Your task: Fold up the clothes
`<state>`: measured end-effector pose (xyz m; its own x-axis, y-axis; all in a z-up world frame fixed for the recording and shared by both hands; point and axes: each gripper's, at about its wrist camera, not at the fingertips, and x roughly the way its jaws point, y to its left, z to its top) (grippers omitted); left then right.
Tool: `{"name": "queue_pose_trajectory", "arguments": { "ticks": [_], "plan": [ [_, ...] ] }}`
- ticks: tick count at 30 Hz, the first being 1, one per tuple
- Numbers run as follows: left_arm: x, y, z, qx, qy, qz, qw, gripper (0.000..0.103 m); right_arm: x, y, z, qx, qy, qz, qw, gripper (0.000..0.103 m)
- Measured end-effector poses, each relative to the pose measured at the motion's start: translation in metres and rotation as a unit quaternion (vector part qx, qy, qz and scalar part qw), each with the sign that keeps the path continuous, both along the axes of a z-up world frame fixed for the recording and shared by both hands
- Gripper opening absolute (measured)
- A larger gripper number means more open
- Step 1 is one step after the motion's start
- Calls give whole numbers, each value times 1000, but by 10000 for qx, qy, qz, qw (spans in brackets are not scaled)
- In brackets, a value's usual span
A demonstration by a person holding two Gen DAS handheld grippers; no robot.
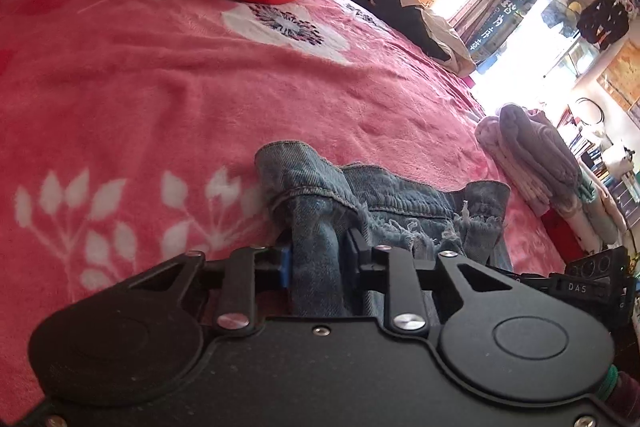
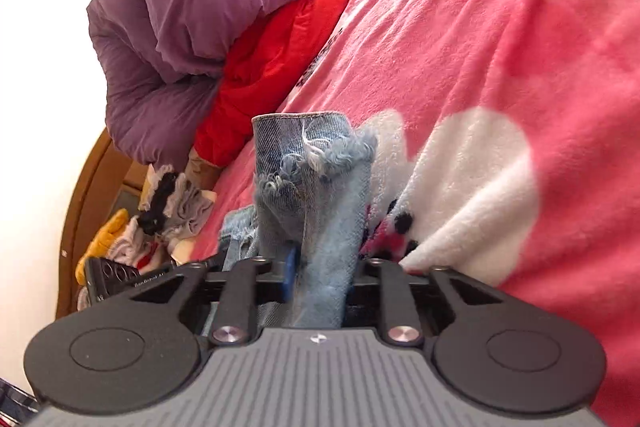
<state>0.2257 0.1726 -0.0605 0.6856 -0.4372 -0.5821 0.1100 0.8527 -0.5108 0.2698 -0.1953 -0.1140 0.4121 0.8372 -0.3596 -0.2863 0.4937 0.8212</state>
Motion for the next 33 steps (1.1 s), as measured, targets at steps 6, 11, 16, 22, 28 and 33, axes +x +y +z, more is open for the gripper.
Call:
{"name": "queue_pose_trajectory", "arguments": {
  "ticks": [6,11,16,22,28,33],
  "plan": [
    [7,-15,23,167,-694,-183,9973,8,-9,1,34,-30,-588,-8,9983,12],
    [28,-28,40,-25,-1225,-254,9921,8,-12,-9,66,-412,-1205,-331,9913,11],
    [65,-46,41,27,-1358,-350,9901,8,10,-25,71,-808,-1428,-647,9843,11],
    [84,-41,22,219,-990,-46,9948,8,41,-17,58,-1135,-1504,-684,9797,12],
    [87,-41,16,563,-879,209,9943,52,61,-5,41,-1332,-1232,-847,9797,23],
    [68,-21,32,409,-968,702,9920,59,51,-30,36,-982,-738,-1202,9851,59]
  ]
}}
